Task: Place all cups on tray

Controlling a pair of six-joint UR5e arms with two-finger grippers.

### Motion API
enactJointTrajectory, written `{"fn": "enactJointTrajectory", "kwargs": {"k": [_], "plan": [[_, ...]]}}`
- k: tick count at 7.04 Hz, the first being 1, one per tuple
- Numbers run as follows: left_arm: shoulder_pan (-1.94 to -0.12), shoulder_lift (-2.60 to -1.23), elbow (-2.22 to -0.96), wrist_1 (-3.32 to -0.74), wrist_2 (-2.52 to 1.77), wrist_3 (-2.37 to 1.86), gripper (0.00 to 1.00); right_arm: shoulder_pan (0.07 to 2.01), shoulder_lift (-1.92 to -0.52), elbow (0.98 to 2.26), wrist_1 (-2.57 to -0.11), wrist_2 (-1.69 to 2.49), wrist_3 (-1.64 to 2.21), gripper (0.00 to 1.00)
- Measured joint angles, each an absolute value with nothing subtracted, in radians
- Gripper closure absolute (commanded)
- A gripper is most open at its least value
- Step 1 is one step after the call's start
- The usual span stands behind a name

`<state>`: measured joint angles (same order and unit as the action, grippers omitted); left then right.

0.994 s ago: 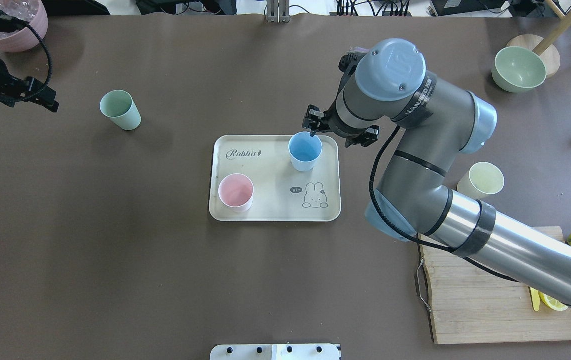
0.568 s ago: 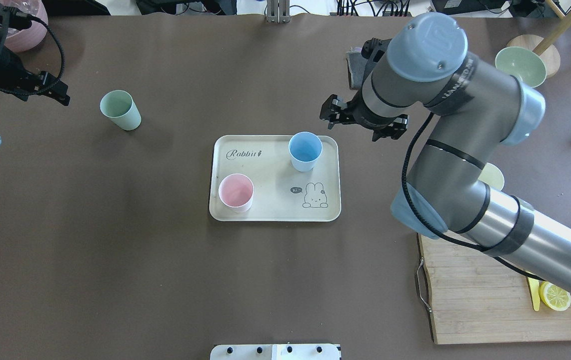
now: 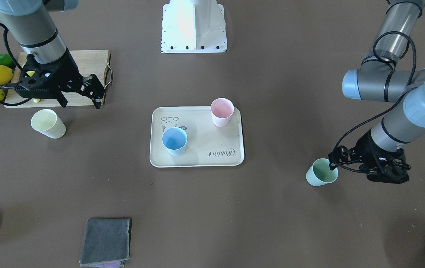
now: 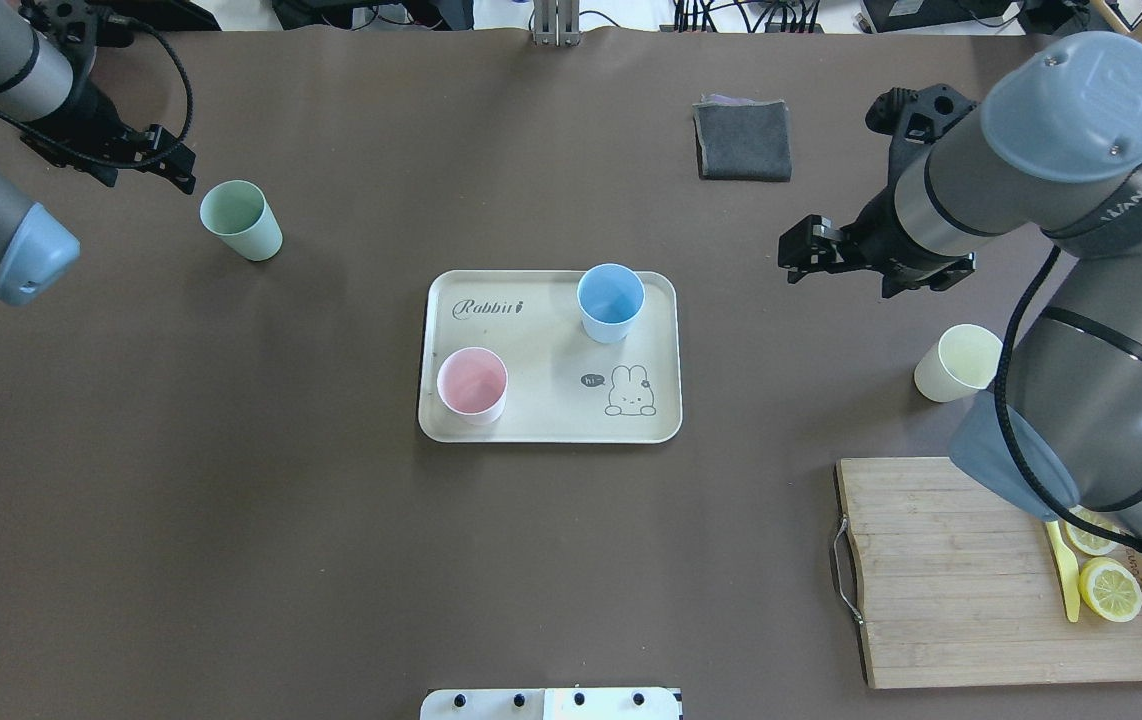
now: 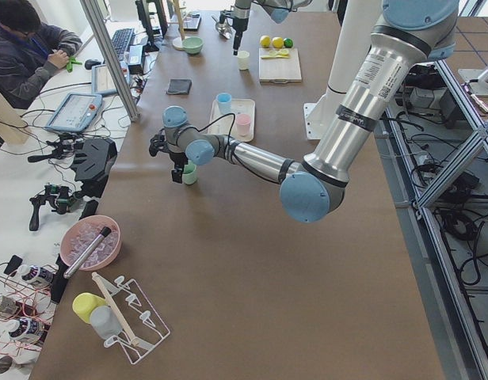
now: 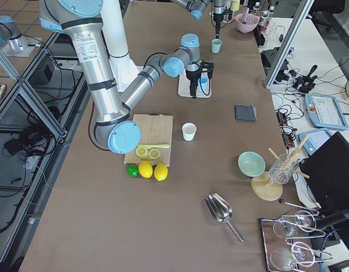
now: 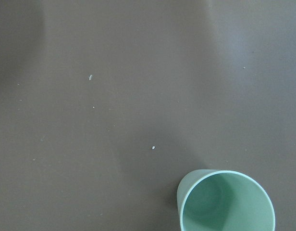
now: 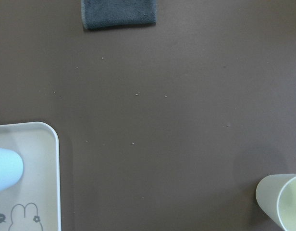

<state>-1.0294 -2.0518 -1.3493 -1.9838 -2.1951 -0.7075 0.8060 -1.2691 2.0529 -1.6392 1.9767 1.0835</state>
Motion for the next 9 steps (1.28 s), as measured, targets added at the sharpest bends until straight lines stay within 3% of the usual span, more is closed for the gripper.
{"fn": "enactJointTrajectory", "kwargs": {"k": [1, 2, 6, 9], "plan": [[-1.015, -2.055, -1.327, -2.011, -2.194, -0.72, 0.73, 0.808, -1.282, 2.054, -1.639, 1.976, 1.064, 0.0], [-1.001, -2.056, -1.317, -2.022, -2.191, -0.724, 1.0, 0.81, -1.29, 2.054, -1.638, 1.975, 1.051, 0.0], [-0.961, -2.075, -1.341, -2.017, -2.15, -0.755, 1.0, 0.841, -1.33, 2.055, -1.638, 1.989, 0.955, 0.0], [-0.922, -2.164, -1.404, -1.92, -2.149, -0.91, 1.0, 0.876, -1.439, 2.04, -1.537, 2.008, 0.867, 0.0]]}}
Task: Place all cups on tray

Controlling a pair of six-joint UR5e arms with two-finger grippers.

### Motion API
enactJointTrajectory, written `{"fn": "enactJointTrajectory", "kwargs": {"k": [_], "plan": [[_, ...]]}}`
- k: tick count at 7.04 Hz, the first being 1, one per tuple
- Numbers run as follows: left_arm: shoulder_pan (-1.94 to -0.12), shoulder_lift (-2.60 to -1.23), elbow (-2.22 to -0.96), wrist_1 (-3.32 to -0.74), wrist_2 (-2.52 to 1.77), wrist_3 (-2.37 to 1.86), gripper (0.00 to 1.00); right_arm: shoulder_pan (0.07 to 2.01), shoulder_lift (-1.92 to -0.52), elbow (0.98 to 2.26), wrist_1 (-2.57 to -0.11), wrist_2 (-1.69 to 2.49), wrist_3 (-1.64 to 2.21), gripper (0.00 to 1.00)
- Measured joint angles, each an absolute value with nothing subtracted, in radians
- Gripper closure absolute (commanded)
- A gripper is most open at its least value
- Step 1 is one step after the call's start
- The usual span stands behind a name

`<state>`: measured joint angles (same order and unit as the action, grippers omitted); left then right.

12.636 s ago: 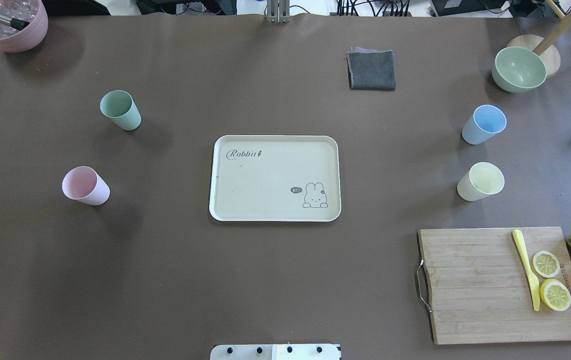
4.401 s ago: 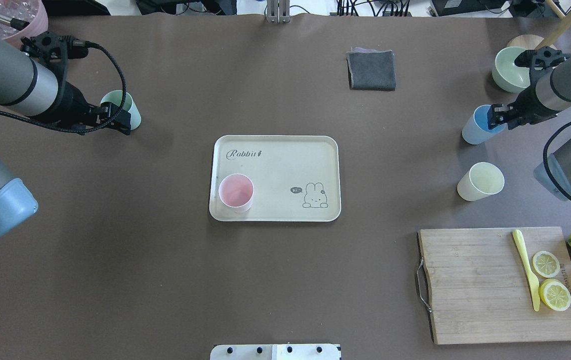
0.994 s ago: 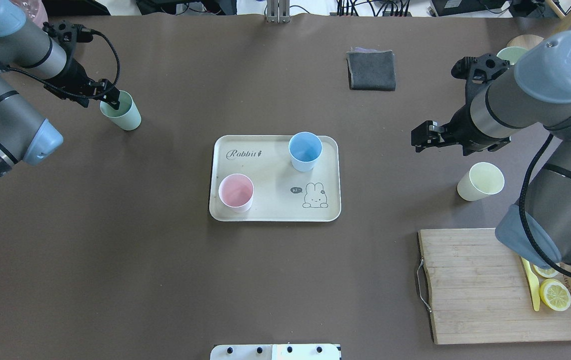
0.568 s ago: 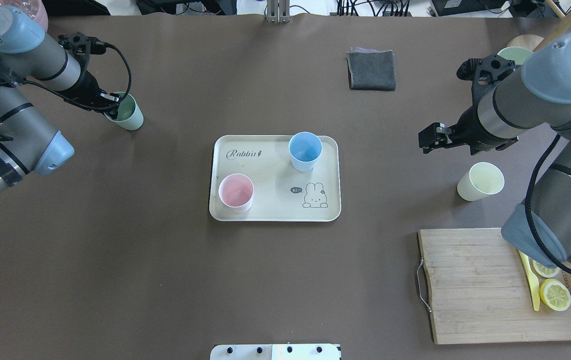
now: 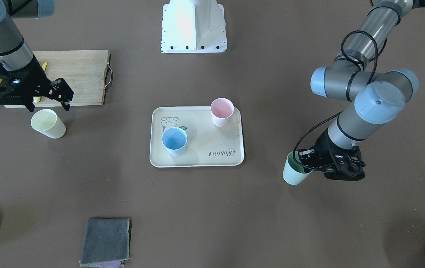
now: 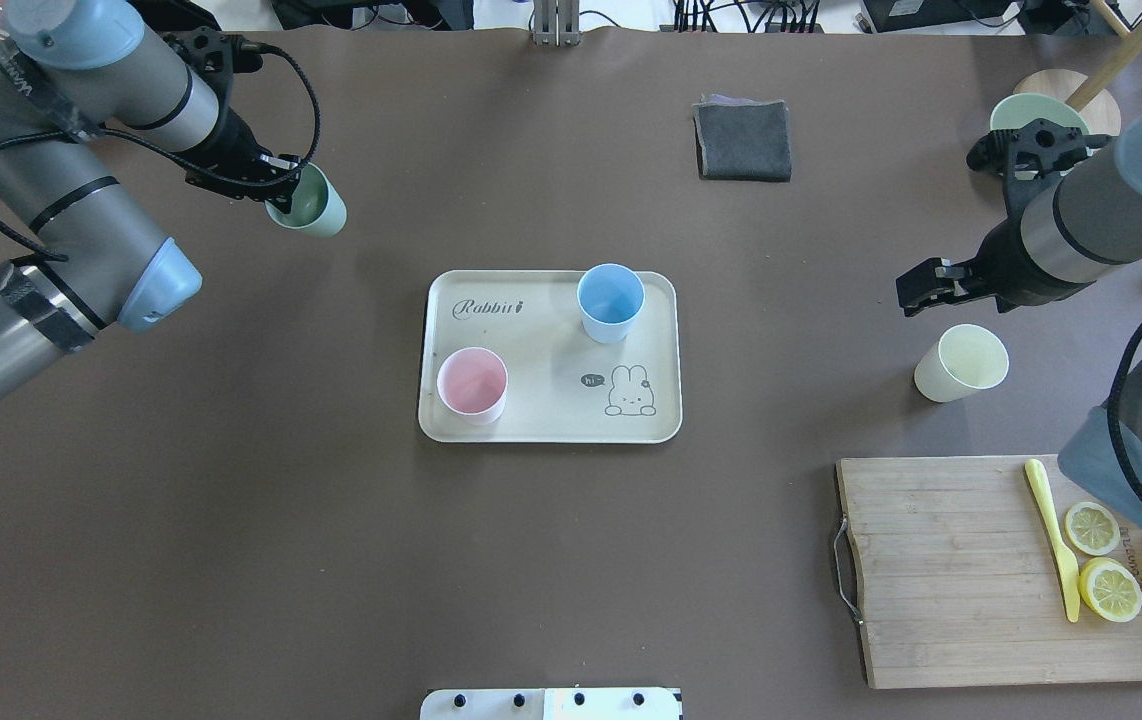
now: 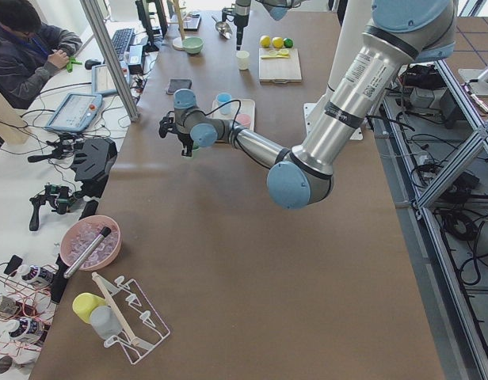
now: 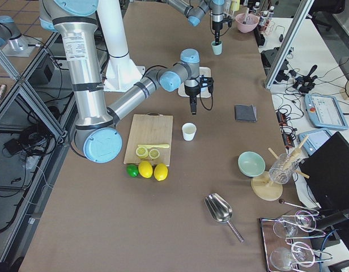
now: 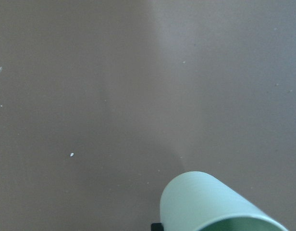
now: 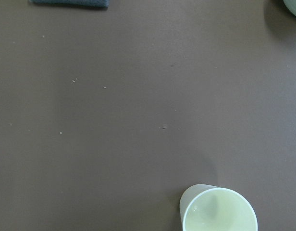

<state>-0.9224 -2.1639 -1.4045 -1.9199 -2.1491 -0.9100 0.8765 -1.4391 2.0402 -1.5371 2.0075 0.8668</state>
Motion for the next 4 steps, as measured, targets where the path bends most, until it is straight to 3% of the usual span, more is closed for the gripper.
{"fn": "enactJointTrajectory", "kwargs": {"k": [4], "plan": [[-0.769, -2.28, -1.433, -1.82, -2.065, -1.124, 1.0, 0.96, -1.57, 2.003, -1.404, 2.106, 0.737, 0.0]]}}
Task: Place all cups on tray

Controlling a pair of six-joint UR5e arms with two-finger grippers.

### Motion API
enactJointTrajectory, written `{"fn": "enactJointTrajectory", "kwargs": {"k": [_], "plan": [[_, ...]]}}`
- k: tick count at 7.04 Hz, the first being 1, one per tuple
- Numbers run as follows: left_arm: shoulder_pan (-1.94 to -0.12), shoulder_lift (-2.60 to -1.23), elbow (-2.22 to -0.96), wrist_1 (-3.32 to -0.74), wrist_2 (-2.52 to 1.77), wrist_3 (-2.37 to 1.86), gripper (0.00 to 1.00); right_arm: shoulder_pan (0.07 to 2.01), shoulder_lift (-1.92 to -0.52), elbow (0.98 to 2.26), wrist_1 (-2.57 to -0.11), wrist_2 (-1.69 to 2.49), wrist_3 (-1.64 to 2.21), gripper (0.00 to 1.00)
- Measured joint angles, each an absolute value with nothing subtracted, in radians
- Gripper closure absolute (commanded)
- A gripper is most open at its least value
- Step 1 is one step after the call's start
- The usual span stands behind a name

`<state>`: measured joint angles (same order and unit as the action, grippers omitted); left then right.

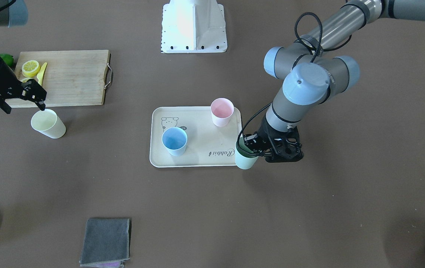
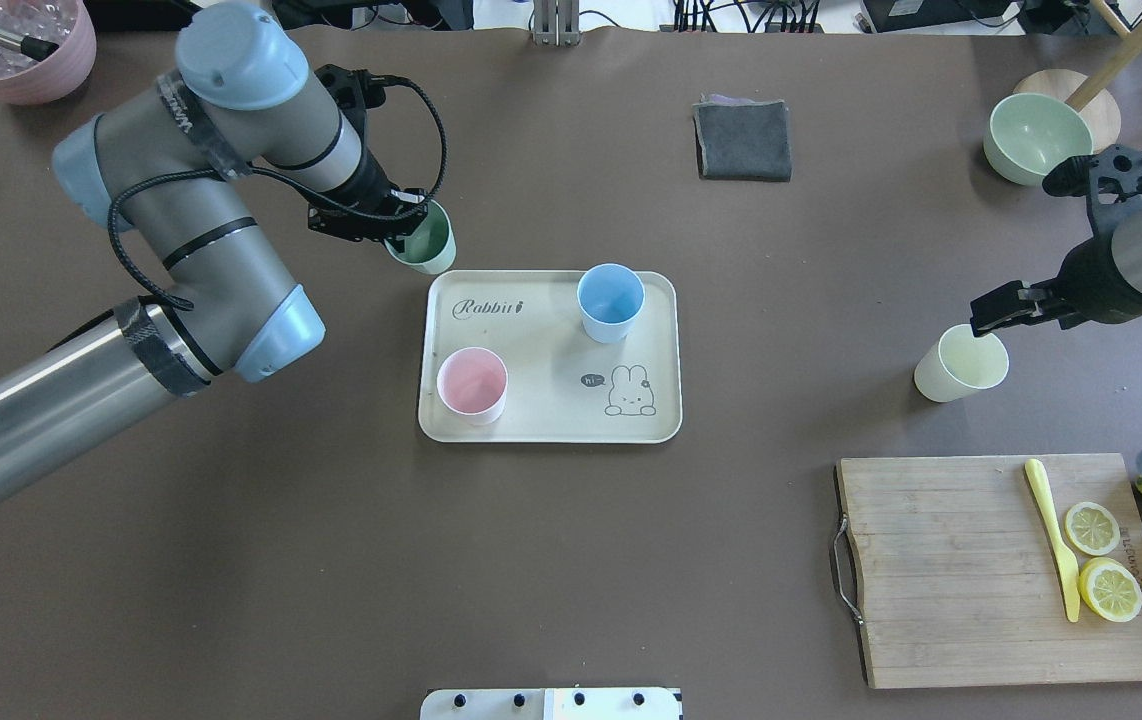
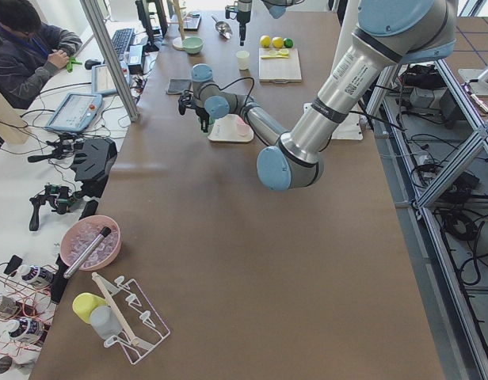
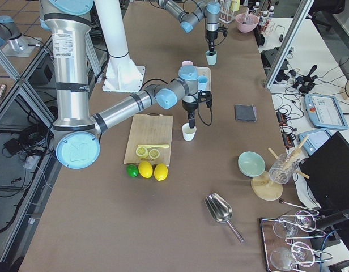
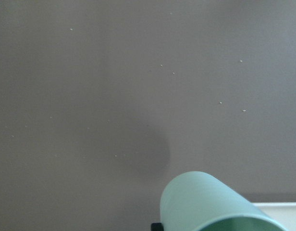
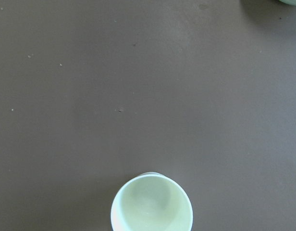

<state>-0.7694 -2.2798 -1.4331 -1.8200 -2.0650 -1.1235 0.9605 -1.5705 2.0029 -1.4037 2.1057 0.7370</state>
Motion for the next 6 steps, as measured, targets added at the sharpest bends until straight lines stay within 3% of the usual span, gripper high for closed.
{"fn": "enactJointTrajectory", "kwargs": {"k": [1, 2, 3, 6], "plan": [[-0.724, -2.286, -1.431, -1.818, -2.023, -1.144, 1.0, 0.972, -1.582, 2.0, -1.401, 2.119, 0.722, 0.0], [-0.689, -2.289, -1.43, -1.817, -1.993, -1.154, 0.48, 0.976, -1.586, 1.994, -1.4, 2.124, 0.716, 0.0], [-0.672, -2.295, -1.43, -1.817, -1.98, -1.168, 0.03, 0.978, -1.587, 1.987, -1.399, 2.125, 0.713, 0.0], [-0.685, -2.314, -1.467, -1.816, -1.979, -1.192, 0.02, 0.977, -1.587, 1.969, -1.399, 2.125, 0.713, 0.0]]}}
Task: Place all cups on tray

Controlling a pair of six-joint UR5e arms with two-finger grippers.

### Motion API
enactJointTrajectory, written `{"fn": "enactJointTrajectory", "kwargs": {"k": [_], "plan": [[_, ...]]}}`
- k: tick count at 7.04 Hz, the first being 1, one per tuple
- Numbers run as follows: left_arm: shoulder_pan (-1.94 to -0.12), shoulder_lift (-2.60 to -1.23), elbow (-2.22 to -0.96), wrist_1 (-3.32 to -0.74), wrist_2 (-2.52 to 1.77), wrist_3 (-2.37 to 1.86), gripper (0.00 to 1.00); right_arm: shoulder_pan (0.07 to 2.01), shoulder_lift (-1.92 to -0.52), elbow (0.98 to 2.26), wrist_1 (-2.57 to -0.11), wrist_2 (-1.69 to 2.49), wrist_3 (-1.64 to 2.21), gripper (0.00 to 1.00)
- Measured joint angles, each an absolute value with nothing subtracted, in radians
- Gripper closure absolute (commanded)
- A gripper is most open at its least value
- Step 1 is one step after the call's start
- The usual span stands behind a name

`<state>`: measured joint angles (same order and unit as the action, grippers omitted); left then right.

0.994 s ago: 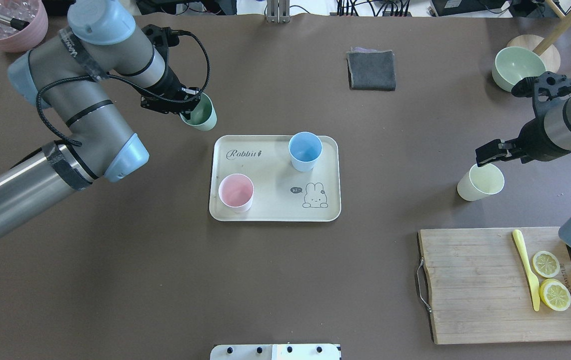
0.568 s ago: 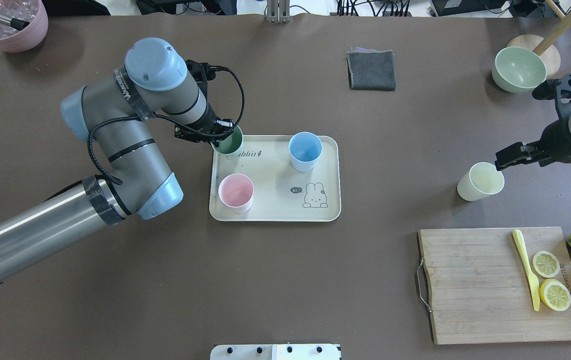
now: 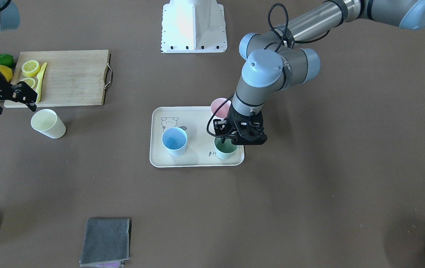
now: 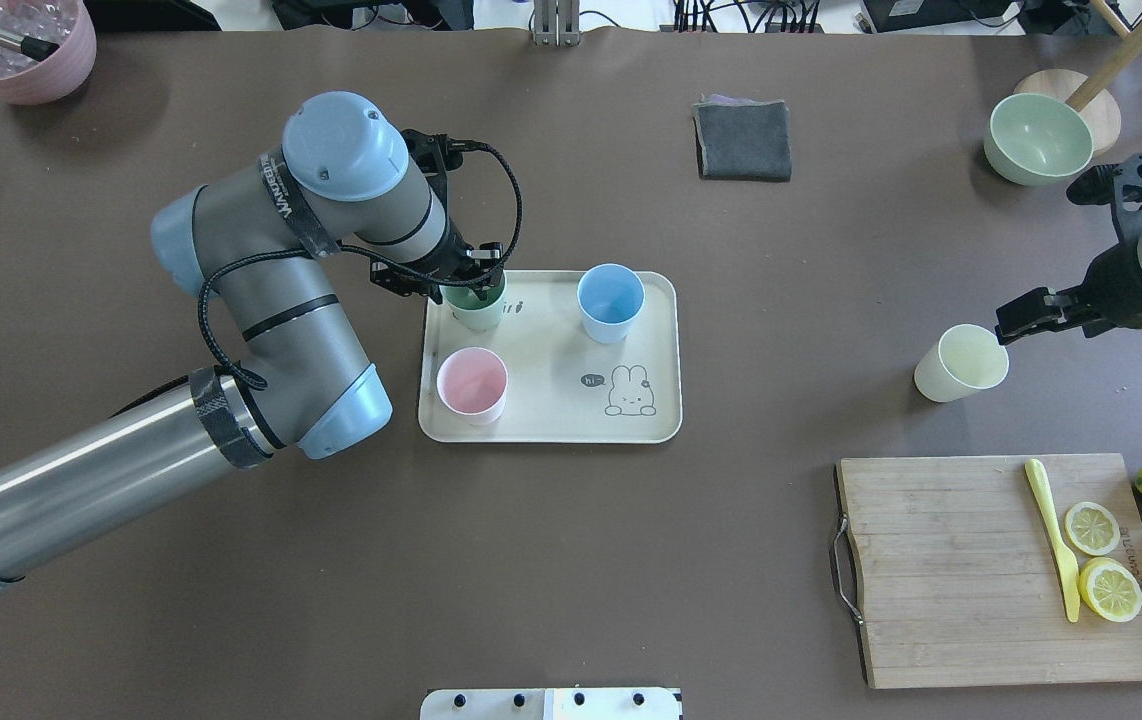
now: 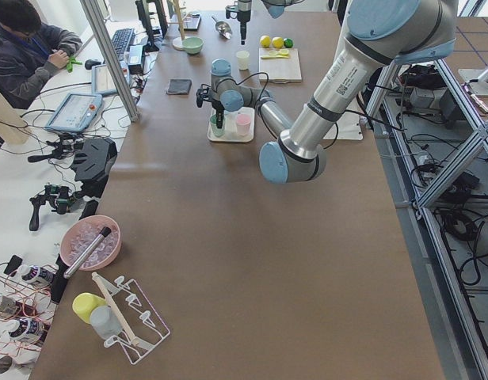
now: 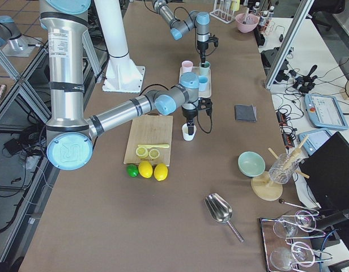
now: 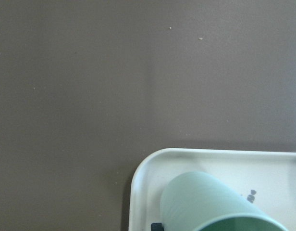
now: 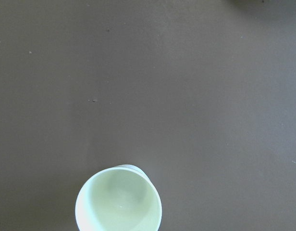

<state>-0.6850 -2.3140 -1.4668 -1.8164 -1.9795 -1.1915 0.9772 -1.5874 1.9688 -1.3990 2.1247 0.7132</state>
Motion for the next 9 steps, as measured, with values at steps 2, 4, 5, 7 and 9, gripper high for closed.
{"fn": "enactJointTrajectory", "kwargs": {"k": [2, 4, 5, 7, 9], "plan": [[-0.801, -2.294, -1.53, -1.771, -2.076, -1.124, 0.02, 0.973, -1.578, 1.944, -1.397, 2.12, 0.723, 0.03], [-0.893, -2.241, -1.627, -1.666, -2.144, -0.984, 0.02, 0.967, -1.576, 1.876, -1.318, 2.114, 0.728, 0.17], [-0.911, -2.221, -1.651, -1.647, -2.15, -0.954, 0.02, 0.957, -1.575, 1.832, -1.263, 2.11, 0.737, 0.33], [-0.921, -2.208, -1.662, -1.638, -2.148, -0.937, 0.02, 0.91, -1.572, 1.796, -1.202, 2.087, 0.806, 0.88], [-0.922, -2.206, -1.661, -1.637, -2.145, -0.929, 0.02, 0.861, -1.569, 1.798, -1.165, 2.059, 0.906, 1.0]]}}
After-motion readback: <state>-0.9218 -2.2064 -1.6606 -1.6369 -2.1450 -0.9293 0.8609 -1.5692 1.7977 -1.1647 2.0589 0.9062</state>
